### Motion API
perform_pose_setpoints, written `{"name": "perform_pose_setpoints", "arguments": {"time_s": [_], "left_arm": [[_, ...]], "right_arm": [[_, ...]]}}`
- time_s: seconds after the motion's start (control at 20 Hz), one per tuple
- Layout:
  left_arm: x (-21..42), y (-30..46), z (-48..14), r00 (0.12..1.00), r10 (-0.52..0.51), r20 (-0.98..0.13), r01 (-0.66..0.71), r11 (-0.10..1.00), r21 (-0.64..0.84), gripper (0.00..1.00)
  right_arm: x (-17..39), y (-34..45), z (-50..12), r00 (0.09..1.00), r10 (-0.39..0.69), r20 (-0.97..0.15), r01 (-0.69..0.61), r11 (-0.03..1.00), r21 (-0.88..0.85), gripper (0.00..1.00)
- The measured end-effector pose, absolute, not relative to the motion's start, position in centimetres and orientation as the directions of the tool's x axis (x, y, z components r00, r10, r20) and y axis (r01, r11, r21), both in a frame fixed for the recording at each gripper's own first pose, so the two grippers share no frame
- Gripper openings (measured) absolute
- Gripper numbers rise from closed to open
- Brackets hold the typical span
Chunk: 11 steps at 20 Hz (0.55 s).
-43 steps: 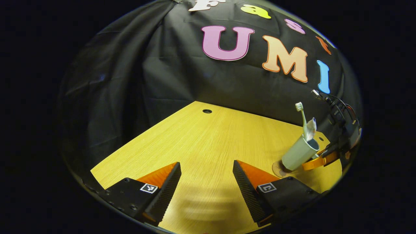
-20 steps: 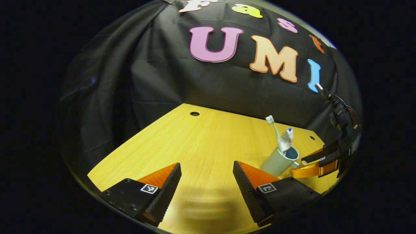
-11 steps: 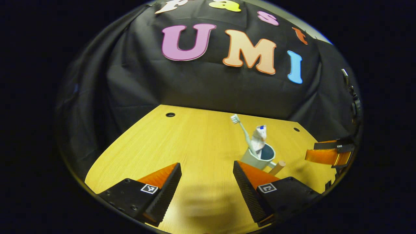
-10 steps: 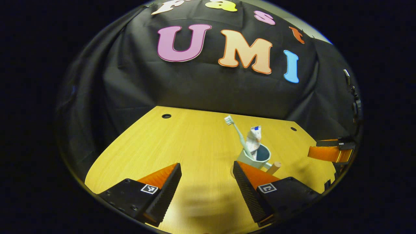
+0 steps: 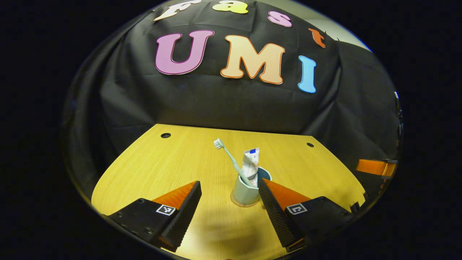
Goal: Put the toothbrush and toothpaste on the desktop into the cup, then pick up the cup and place it on the coaster on the desktop.
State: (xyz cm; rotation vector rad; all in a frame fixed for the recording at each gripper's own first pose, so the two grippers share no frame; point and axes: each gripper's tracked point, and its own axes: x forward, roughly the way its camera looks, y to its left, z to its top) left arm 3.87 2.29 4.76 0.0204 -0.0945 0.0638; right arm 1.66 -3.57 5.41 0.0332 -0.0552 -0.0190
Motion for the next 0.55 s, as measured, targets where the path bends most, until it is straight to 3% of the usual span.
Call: {"name": "perform_pose_setpoints", "arguments": {"time_s": [0.05,0.3,0.5,0.55], "left_arm": [[3.7,2.0,5.0,0.992,0.07,0.102,-0.072,0.997,0.009,0.95],[2.4,-0.6,6.2,0.985,0.096,0.141,-0.095,0.995,-0.01,0.95],[1.6,-2.6,5.4,0.984,0.116,0.135,-0.119,0.993,0.018,0.95],[1.4,-3.3,5.3,0.984,0.117,0.134,-0.122,0.992,0.023,0.95]], "right_arm": [[1.3,-3.9,5.7,0.998,-0.014,0.067,0.011,0.999,0.042,0.99],[-0.2,-5.4,7.2,0.994,0.04,0.101,-0.049,0.995,0.087,0.99],[-1.1,-7.0,7.6,0.99,0.066,0.124,-0.08,0.99,0.113,0.99],[-1.4,-7.6,7.7,0.989,0.069,0.13,-0.085,0.989,0.121,0.95]]}}
